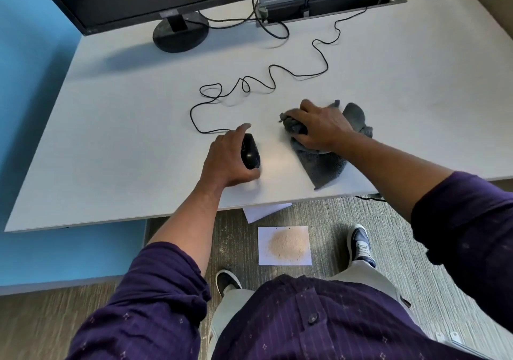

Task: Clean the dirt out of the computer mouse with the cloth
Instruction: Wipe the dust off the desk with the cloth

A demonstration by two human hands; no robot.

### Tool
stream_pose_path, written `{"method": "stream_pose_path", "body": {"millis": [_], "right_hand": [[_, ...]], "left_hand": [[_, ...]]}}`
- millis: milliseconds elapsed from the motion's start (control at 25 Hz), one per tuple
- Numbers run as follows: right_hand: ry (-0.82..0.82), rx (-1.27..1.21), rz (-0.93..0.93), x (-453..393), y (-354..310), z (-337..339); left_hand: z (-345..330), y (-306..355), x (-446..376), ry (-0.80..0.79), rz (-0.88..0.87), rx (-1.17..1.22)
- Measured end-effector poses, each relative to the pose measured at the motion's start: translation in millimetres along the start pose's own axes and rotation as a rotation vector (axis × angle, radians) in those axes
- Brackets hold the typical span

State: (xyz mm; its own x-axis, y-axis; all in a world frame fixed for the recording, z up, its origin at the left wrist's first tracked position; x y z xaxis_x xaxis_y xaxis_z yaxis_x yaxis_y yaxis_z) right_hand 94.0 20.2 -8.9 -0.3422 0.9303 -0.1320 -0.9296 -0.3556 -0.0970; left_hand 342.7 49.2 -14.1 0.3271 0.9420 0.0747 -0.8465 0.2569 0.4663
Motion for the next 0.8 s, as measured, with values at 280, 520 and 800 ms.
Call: {"method": "stream_pose_path", "body": {"millis": [280,520,800], "right_hand": [[-0.179,-0.085,0.213,16,-38,-26],[-0.277,-0.206,0.511,47,-97,-21],[-0.277,-0.267,0.781,74,-107,-4]], "left_hand": [[6,-1,-2,0.036,0.019,0.021],[12,3,-13,0.072,0.005,0.014],[1,11,-23,0.051,-0.047,0.002]]}}
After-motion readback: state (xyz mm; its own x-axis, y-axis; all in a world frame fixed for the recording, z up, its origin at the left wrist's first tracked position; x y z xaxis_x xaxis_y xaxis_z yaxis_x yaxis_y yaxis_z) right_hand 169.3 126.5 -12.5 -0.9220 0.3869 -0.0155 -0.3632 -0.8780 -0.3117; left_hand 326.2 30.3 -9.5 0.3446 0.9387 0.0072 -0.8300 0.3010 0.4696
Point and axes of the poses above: each hand's wrist, its own x-axis away from the middle knuckle, its own z-axis out of the back of the hand, y = z × x, the point moved 4 cm from there along -x, towards the middle knuckle, and after that the axes turned 1 degree about x, right-handed, at the moved point
